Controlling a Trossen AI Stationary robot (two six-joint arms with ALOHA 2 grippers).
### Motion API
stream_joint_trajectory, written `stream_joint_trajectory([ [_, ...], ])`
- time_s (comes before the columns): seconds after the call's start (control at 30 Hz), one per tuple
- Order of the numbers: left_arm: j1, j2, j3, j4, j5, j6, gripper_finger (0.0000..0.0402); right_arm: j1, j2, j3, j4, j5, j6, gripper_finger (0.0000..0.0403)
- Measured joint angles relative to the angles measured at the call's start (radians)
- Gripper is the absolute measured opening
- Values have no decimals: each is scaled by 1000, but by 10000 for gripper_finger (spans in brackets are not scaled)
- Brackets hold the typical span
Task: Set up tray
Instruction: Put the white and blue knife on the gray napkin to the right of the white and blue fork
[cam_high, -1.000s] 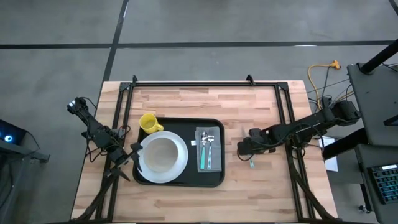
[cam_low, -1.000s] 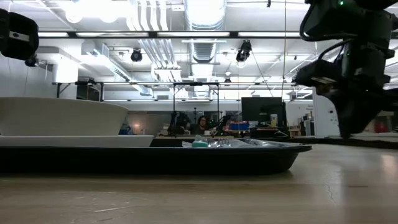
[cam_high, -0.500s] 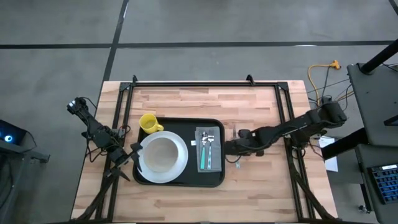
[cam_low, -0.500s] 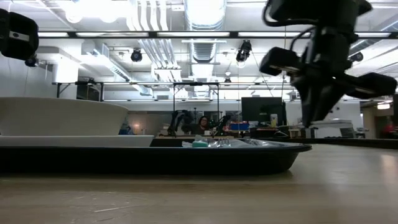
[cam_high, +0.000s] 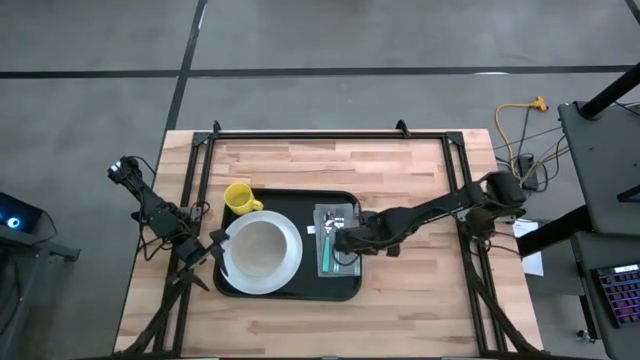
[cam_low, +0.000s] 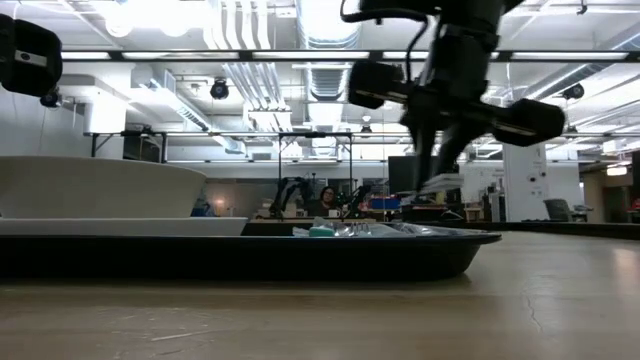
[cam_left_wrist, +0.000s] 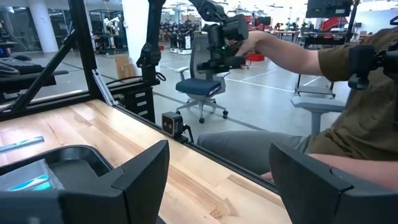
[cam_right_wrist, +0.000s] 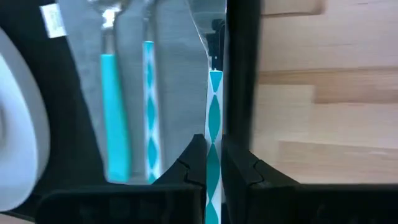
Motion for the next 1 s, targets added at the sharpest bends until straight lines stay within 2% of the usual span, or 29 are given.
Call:
stream_joint_trajectory([
  [0.4, 0, 0, 0, 0, 0, 0, 255, -40, 132, 139, -27, -4, -10, 13],
  [0.67, 0, 1, 0, 0, 0, 0, 255, -52, 175, 149, -26, -52, -9, 13],
  [1.0, 0, 1, 0, 0, 0, 0, 255, -55, 219, 145, -18, -60, -13, 13],
])
